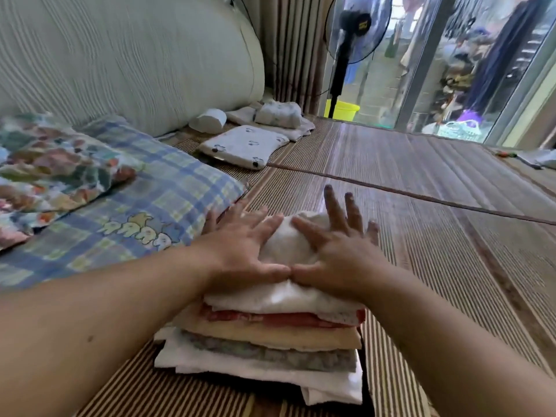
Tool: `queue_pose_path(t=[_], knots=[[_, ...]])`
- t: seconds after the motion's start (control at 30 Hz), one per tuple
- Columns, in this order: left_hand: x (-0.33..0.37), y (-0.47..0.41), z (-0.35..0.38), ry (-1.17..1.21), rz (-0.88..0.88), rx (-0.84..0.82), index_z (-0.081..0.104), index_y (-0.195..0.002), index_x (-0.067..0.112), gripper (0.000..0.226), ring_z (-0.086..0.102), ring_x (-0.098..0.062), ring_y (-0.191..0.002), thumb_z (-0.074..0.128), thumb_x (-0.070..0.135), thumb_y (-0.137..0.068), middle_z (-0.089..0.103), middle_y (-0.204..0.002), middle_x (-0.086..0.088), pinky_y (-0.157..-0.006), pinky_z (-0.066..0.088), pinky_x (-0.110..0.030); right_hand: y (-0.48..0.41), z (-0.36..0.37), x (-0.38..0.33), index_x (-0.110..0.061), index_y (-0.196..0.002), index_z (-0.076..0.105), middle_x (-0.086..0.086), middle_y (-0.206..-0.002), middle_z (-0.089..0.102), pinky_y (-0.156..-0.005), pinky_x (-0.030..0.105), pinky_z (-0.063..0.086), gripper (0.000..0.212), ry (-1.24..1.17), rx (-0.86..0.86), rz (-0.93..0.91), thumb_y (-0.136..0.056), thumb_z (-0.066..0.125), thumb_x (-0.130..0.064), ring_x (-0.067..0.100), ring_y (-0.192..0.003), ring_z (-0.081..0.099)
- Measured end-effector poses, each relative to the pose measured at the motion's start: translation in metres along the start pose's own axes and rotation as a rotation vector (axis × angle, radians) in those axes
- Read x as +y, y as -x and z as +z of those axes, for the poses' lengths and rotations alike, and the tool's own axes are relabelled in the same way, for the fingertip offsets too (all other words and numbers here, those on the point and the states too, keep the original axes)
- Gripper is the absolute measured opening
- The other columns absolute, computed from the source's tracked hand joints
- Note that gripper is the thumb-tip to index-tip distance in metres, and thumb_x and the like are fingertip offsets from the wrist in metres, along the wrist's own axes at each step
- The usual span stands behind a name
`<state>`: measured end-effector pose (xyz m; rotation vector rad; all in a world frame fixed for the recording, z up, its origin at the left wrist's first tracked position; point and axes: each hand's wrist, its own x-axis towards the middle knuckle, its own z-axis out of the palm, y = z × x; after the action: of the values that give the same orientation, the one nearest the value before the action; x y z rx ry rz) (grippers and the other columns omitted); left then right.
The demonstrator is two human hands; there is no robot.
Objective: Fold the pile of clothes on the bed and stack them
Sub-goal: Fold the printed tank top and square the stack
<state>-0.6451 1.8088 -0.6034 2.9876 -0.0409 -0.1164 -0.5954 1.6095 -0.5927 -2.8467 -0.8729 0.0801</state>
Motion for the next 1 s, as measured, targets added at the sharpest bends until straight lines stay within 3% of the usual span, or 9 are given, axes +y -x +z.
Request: queue_pose_path(t=[0.1,0.27,0.4,0.63,0.77,0.83,0.9,0.93,1.0], knots=[[-0.008,-0.009,0.01,-0.017,0.04,-0.073,-0.013,-0.145,0.05,0.109,-0.005,-0.011,-0.147,0.021,0.094,-0.052,0.0,-0.16,0.016,-0.117,-0.002,-0.053,-0.012,0.014,0.012,-0.051,-0.145,-0.007,-0.016,-0.158,-0.016,-0.108,0.059,-0.016,0.109,0.061,-0.077,-0.022,-0.049,0.026,-0.091,0.016,-0.142,-0.028],[-0.007,-0.007,0.022,0.08,-0.007,-0.143,-0.014,-0.143,0.049,0.109,-0.005,-0.015,-0.147,0.025,0.092,-0.051,-0.002,-0.159,0.016,-0.118,0.007,-0.051,-0.012,0.019,0.011,-0.045,-0.148,-0.006,-0.011,-0.16,0.008,-0.115,0.053,0.018,0.113,-0.073,-0.229,0.033,-0.051,0.036,-0.087,0.016,-0.146,0.01],[0.006,-0.008,0.017,0.073,-0.052,-0.315,-0.025,-0.139,0.049,0.109,-0.02,-0.022,-0.145,0.032,0.091,-0.055,-0.018,-0.158,0.013,-0.116,0.001,-0.059,-0.007,0.013,0.004,-0.041,-0.149,-0.011,-0.005,-0.161,0.0,-0.115,0.053,0.023,0.109,-0.071,-0.369,0.104,-0.071,0.058,-0.072,0.022,-0.147,0.006],[0.031,0.004,-0.013,0.195,-0.178,-0.523,-0.032,-0.142,0.036,0.116,-0.037,-0.028,-0.137,0.056,0.072,-0.075,-0.042,-0.149,-0.002,-0.114,-0.003,-0.057,0.002,-0.017,-0.023,-0.046,-0.144,-0.02,-0.002,-0.159,-0.022,-0.113,0.058,0.019,0.103,-0.062,-0.522,0.323,-0.08,0.058,-0.064,0.03,-0.147,-0.003],[0.03,0.002,-0.044,0.506,-0.269,-0.417,0.003,-0.153,0.03,0.104,-0.024,-0.027,-0.144,0.063,0.06,-0.074,-0.021,-0.159,-0.002,-0.116,0.003,-0.054,0.009,-0.049,-0.033,-0.04,-0.15,-0.003,-0.004,-0.161,-0.01,-0.114,0.053,0.025,0.094,-0.288,-0.418,0.437,-0.081,0.058,-0.063,0.023,-0.147,0.01],[0.026,0.01,-0.05,0.662,-0.369,-0.333,0.005,-0.153,0.032,0.103,-0.022,-0.026,-0.145,0.065,0.058,-0.073,-0.017,-0.16,-0.001,-0.117,0.003,-0.052,0.015,-0.063,-0.032,-0.035,-0.15,0.015,-0.007,-0.158,0.018,-0.113,0.04,0.033,0.092,-0.539,-0.305,0.53,-0.078,0.067,-0.058,0.008,-0.143,0.023],[0.014,0.013,-0.053,0.724,-0.45,-0.294,-0.004,-0.152,0.031,0.108,-0.015,-0.026,-0.146,0.067,0.057,-0.074,-0.015,-0.16,-0.002,-0.118,0.005,-0.049,0.011,-0.076,-0.028,-0.043,-0.131,0.04,-0.019,-0.127,0.053,-0.091,0.025,0.053,0.068,-0.855,-0.249,0.62,-0.074,0.076,-0.046,-0.009,-0.114,0.053],[0.006,0.015,-0.052,0.721,-0.491,-0.294,-0.007,-0.152,0.029,0.112,-0.01,-0.028,-0.147,0.069,0.058,-0.074,-0.012,-0.161,-0.004,-0.118,0.008,-0.048,0.009,-0.078,-0.025,-0.046,-0.124,0.045,-0.02,-0.114,0.059,-0.082,0.026,0.057,0.061,-0.973,-0.261,0.667,-0.073,0.078,-0.043,-0.004,-0.101,0.062],[-0.009,0.019,-0.043,0.71,-0.6,-0.342,-0.008,-0.153,0.024,0.121,0.003,-0.031,-0.147,0.072,0.061,-0.07,-0.003,-0.161,-0.008,-0.118,0.014,-0.048,0.008,-0.07,-0.024,-0.043,-0.12,0.049,-0.009,-0.112,0.065,-0.083,0.039,0.058,0.057,-1.086,-0.307,0.72,-0.072,0.08,-0.04,0.012,-0.097,0.068]])
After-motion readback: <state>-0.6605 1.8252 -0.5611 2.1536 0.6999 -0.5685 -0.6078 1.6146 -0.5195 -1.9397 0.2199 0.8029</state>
